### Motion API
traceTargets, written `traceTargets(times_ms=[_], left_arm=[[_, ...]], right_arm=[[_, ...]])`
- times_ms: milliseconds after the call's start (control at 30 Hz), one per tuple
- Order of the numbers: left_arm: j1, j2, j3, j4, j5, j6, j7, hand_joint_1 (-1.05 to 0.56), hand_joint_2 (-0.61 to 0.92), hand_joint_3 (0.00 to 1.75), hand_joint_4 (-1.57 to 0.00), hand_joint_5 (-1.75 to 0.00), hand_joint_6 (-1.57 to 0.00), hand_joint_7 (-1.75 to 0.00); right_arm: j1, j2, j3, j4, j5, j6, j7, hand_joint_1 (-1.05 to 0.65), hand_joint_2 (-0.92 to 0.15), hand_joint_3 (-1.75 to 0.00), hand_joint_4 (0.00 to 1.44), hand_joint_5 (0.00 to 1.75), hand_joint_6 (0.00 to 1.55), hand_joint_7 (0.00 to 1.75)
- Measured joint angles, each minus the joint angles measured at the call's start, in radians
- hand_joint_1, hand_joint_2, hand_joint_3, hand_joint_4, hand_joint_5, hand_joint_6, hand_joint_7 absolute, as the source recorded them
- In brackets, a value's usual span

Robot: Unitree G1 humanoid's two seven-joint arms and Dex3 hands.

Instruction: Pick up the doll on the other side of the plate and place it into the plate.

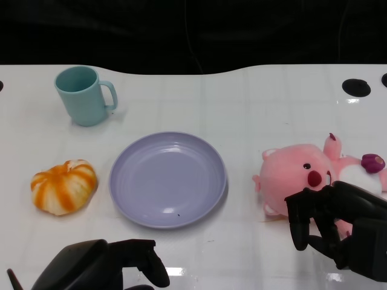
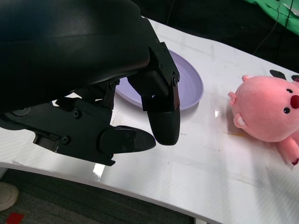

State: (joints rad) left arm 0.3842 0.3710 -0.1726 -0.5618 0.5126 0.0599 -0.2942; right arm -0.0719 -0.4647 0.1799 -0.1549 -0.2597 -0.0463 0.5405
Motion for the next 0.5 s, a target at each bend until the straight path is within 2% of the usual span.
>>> traceTargets(times_ms=[500], left_arm=[[0.000,0.000,0.000,0.000,-0.001,0.003,0.000,-0.28,0.92,0.39,-0.61,-1.63,-0.70,-0.98]], right_arm=[[-0.001,0.000,0.000,0.000,0.000,-0.002,-0.001,-0.06,-0.51,-1.15,0.80,1.75,0.70,1.53]])
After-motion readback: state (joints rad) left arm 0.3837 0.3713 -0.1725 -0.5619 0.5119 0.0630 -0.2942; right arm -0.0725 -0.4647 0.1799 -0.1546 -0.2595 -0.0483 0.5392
